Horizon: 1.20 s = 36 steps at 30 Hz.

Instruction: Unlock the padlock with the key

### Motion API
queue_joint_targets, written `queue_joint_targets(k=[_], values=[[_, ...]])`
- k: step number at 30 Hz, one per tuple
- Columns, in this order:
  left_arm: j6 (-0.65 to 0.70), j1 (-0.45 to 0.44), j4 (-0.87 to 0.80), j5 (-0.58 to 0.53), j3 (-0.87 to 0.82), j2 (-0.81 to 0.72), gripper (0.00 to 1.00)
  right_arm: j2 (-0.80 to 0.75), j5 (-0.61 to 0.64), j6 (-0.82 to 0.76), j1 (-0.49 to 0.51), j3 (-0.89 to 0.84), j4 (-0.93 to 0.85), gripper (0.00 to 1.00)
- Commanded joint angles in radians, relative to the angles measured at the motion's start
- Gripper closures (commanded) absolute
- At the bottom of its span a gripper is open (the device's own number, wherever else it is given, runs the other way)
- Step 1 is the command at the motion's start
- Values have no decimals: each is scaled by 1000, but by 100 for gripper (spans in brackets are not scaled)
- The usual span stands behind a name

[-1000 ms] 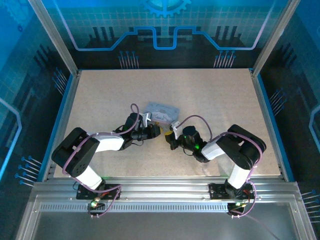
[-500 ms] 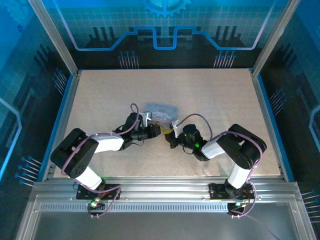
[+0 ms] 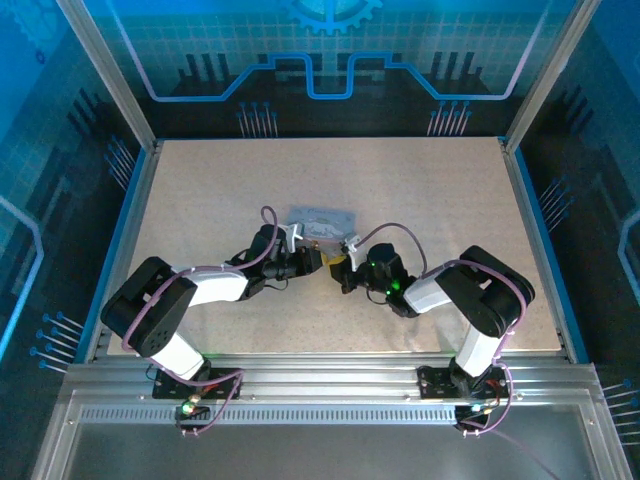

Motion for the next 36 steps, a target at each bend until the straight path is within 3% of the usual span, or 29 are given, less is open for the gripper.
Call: queue_joint_targets(k=[1, 20, 36], values=[[8, -37, 23, 87, 26, -8, 80, -22, -28, 19, -3, 68, 111, 98], [-57, -39, 121, 81, 27, 120, 72, 43, 22, 59, -3, 15, 43, 99], [-70, -29, 76, 12, -12, 56, 39, 15, 61, 77, -5, 51, -225, 99]])
